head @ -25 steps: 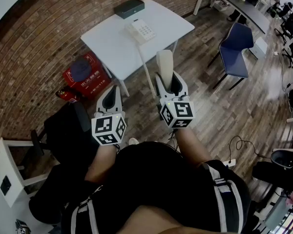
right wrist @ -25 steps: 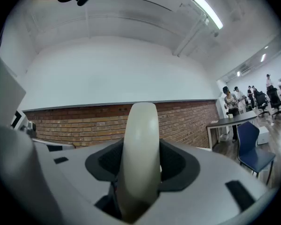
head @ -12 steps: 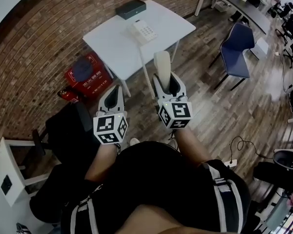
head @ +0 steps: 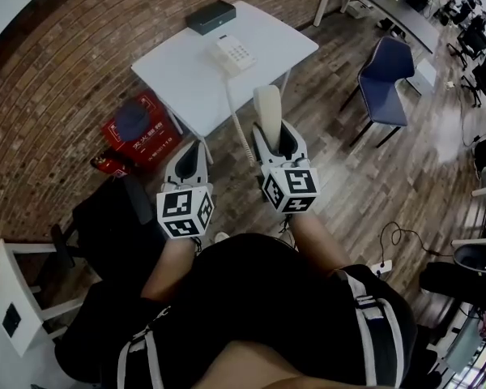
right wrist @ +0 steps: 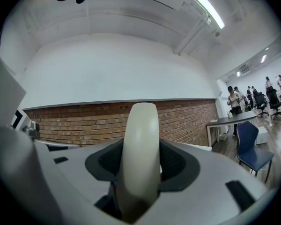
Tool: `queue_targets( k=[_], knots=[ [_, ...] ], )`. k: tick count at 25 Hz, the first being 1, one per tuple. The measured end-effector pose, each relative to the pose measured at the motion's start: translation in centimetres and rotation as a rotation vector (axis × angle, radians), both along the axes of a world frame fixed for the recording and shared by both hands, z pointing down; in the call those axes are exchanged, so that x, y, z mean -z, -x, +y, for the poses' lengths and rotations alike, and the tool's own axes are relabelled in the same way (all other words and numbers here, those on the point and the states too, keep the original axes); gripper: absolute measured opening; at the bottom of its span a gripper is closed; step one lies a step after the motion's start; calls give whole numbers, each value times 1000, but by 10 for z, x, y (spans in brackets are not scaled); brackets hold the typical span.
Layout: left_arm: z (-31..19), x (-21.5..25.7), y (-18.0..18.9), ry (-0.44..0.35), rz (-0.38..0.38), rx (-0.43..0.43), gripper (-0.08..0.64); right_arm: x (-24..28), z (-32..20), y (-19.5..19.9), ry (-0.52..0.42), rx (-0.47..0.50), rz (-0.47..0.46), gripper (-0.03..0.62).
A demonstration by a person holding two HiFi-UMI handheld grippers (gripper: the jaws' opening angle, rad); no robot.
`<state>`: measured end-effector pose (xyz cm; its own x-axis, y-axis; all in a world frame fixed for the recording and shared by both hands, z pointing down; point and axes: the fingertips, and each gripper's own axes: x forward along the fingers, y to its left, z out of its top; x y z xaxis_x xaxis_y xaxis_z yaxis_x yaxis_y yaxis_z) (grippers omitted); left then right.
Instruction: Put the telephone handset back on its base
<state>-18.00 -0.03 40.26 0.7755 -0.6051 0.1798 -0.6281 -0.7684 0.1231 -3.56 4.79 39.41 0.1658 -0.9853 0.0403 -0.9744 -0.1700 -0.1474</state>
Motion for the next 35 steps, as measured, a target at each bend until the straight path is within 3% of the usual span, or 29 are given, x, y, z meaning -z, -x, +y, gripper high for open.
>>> queue_targets(
  k=[16,23,35],
  knots=[
    [-36,6,2,-43,27,-102,-3,-1,-29,14,-22,-89,4,202],
    [-62,1,-19,-47,28,-82,-3,-5,-61,-17,-21,-68,8,202],
    [-106,-12,-99,-28,16,9,-3,-6,-118,-105,-30,26,2,202]
  ],
)
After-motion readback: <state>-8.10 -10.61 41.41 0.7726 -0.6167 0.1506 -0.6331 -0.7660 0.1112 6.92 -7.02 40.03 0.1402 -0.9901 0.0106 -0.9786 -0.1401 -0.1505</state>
